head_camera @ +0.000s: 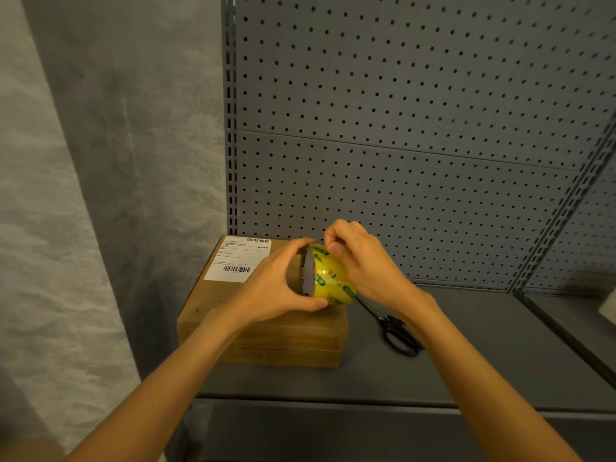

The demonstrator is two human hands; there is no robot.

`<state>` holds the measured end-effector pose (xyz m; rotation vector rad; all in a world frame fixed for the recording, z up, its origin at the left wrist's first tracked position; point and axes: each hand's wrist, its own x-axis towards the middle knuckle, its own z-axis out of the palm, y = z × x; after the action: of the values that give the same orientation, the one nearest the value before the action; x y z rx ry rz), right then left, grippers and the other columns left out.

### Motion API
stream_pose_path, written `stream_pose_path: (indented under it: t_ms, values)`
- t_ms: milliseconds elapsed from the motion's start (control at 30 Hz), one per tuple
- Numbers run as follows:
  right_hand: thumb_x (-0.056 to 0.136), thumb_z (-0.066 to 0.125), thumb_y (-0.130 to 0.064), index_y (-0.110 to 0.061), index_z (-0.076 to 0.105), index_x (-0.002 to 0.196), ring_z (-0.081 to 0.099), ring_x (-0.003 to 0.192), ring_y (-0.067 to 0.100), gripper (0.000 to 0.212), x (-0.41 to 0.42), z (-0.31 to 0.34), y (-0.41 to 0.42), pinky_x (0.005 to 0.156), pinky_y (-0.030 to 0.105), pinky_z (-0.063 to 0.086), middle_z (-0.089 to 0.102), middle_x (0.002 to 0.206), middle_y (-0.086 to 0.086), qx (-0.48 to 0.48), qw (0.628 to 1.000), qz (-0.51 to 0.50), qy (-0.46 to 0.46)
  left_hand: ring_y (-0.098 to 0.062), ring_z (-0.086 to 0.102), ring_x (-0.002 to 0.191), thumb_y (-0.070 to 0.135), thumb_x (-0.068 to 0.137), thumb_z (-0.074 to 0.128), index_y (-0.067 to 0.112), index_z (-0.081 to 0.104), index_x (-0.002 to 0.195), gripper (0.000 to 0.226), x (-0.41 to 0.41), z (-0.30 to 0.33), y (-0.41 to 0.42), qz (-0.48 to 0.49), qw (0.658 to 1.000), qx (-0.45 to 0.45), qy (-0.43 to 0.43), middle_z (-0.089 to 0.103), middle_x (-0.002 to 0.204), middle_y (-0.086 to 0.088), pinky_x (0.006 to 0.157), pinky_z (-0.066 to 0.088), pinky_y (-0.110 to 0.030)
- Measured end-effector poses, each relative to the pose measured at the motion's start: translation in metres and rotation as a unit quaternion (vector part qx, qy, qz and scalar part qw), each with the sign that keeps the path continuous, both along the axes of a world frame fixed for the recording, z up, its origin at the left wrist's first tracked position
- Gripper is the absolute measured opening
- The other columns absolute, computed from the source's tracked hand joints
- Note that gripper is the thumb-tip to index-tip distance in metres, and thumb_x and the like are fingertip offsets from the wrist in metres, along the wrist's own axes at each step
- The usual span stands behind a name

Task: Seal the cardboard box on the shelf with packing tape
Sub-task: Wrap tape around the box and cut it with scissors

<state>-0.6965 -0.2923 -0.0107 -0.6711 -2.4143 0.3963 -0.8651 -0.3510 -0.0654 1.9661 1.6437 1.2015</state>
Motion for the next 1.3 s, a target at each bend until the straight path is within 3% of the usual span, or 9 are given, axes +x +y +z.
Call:
stream_pose_path:
  t_ms: [267, 533, 667, 733, 800, 900, 1000, 1100, 1300]
  values:
    - [0.099, 0.036, -0.005, -0.015, 0.038, 0.082, 0.037, 0.062, 0.002, 0.021, 0.007, 0.011, -0.008, 0.056, 0.013, 0.031, 0.042, 0.073, -0.011, 0.023, 0.991, -0.023, 0.132, -0.007, 0.049, 0.119, 0.063, 0.055, 0.071, 0.029, 0.034, 0.142, 0.101, 0.003, 0.022, 0.004, 0.003, 0.999, 0.000, -0.036, 0.048, 0.135, 0.009, 0.097, 0.046, -0.029]
    - [0.101, 0.035, -0.009, -0.009, 0.043, 0.087, 0.032, 0.055, 0.006, 0.016, 0.004, 0.029, -0.005, 0.049, 0.017, 0.032, 0.043, 0.070, -0.006, -0.038, 0.988, -0.053, 0.139, -0.010, 0.047, 0.123, 0.055, 0.073, 0.069, 0.023, 0.034, 0.146, 0.087, 0.007, 0.030, 0.005, 0.067, 0.997, -0.024, -0.034, 0.045, 0.142, 0.006, 0.099, 0.043, -0.028]
    - [0.102, 0.036, -0.014, -0.012, 0.043, 0.088, 0.032, 0.051, 0.003, 0.016, 0.000, 0.039, 0.001, 0.047, 0.015, 0.031, 0.042, 0.067, -0.007, -0.044, 0.991, -0.056, 0.110, 0.000, 0.060, 0.097, 0.038, 0.088, 0.061, 0.019, 0.074, 0.100, 0.026, 0.026, 0.019, -0.006, 0.067, 0.992, 0.040, -0.102, 0.067, 0.113, 0.009, 0.085, 0.051, -0.027]
    - [0.102, 0.036, -0.015, -0.017, 0.043, 0.086, 0.034, 0.054, 0.003, 0.018, 0.002, 0.044, 0.004, 0.051, 0.016, 0.034, 0.045, 0.070, -0.004, -0.063, 0.991, -0.070, 0.097, -0.015, 0.060, 0.075, 0.033, 0.092, 0.058, 0.009, 0.074, 0.085, 0.029, 0.034, 0.015, -0.011, 0.050, 0.986, 0.043, -0.154, 0.069, 0.086, -0.006, 0.070, 0.048, -0.038]
    - [0.101, 0.039, -0.016, -0.021, 0.044, 0.085, 0.045, 0.065, 0.009, 0.018, 0.006, 0.050, 0.007, 0.063, 0.029, 0.045, 0.050, 0.076, -0.003, -0.117, 0.986, -0.070, 0.097, -0.025, 0.050, 0.067, 0.037, 0.093, 0.054, -0.003, 0.065, 0.083, 0.043, 0.039, 0.016, -0.015, 0.036, 0.981, 0.052, -0.185, 0.061, 0.081, -0.024, 0.061, 0.039, -0.037]
    - [0.097, 0.050, -0.012, -0.016, 0.049, 0.100, 0.053, 0.071, 0.012, 0.006, 0.016, 0.057, 0.008, 0.071, 0.028, 0.050, 0.052, 0.086, -0.002, -0.228, 0.968, -0.020, 0.101, -0.019, 0.050, 0.070, 0.039, 0.094, 0.050, -0.003, 0.061, 0.084, 0.045, 0.044, 0.020, -0.025, 0.012, 0.972, 0.053, -0.227, 0.060, 0.084, -0.026, 0.063, 0.038, -0.032]
    - [0.088, 0.063, -0.006, -0.011, 0.054, 0.112, 0.056, 0.071, 0.013, 0.027, 0.020, 0.056, 0.010, 0.070, 0.023, 0.051, 0.056, 0.085, 0.000, -0.243, 0.966, -0.039, 0.085, -0.012, 0.052, 0.069, 0.042, 0.088, 0.048, 0.008, 0.061, 0.079, 0.037, 0.048, 0.019, -0.034, -0.011, 0.969, 0.042, -0.244, 0.063, 0.075, -0.010, 0.063, 0.040, -0.028]
    - [0.082, 0.069, -0.003, -0.006, 0.064, 0.101, 0.055, 0.062, 0.010, 0.020, 0.017, 0.052, 0.009, 0.062, 0.019, 0.050, 0.059, 0.073, 0.001, -0.274, 0.955, -0.076, 0.084, -0.007, 0.061, 0.071, 0.027, 0.087, 0.061, 0.026, 0.062, 0.078, 0.009, 0.053, 0.013, -0.043, -0.032, 0.972, 0.016, -0.234, 0.068, 0.074, 0.012, 0.064, 0.048, -0.025]
    - [0.077, 0.072, 0.000, -0.008, 0.066, 0.075, 0.058, 0.054, 0.005, 0.009, 0.018, 0.045, 0.005, 0.056, 0.015, 0.052, 0.066, 0.061, -0.003, -0.382, 0.920, -0.067, 0.064, -0.027, 0.068, 0.090, 0.021, 0.080, 0.073, 0.022, 0.067, 0.095, 0.016, 0.057, 0.000, -0.064, -0.026, 0.966, -0.014, -0.255, 0.073, 0.094, -0.005, 0.083, 0.055, -0.045]
